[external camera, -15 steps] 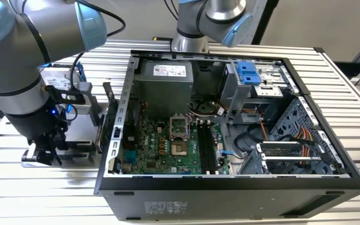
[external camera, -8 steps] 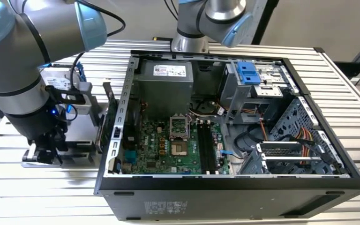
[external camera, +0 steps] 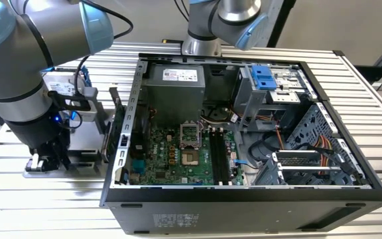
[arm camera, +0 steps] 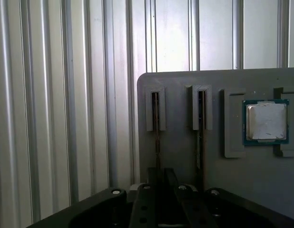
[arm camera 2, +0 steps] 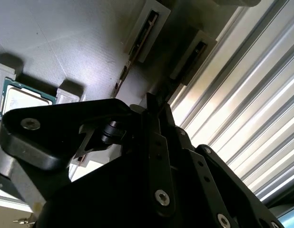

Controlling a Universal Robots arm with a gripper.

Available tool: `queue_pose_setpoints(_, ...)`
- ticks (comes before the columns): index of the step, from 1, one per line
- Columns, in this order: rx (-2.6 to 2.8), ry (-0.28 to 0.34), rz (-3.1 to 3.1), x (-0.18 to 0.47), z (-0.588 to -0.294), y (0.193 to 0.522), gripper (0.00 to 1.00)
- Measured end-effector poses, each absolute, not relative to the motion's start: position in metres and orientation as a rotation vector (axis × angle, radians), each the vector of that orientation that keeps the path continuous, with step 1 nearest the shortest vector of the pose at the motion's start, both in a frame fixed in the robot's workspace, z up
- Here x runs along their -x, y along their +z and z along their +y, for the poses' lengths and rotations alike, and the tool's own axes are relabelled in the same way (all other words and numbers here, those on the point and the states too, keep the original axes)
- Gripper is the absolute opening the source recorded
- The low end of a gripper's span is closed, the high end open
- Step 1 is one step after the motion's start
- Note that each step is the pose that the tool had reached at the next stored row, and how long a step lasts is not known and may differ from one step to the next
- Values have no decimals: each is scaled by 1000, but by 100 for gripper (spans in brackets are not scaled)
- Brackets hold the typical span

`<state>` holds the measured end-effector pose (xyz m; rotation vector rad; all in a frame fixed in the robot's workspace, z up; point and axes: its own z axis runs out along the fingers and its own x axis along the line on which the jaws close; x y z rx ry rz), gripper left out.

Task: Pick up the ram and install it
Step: 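Pick up the ram and move it above insertion slot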

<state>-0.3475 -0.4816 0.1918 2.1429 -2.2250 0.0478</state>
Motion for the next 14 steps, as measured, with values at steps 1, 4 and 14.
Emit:
queue_pose_setpoints(1,-2143,48,-2225,348,-482,192,0)
queue_pose_setpoints(4,-2143,47,-2225,348,-482,192,0)
queue_pose_setpoints(14,-2144,44,-2227,348,-482,194,0)
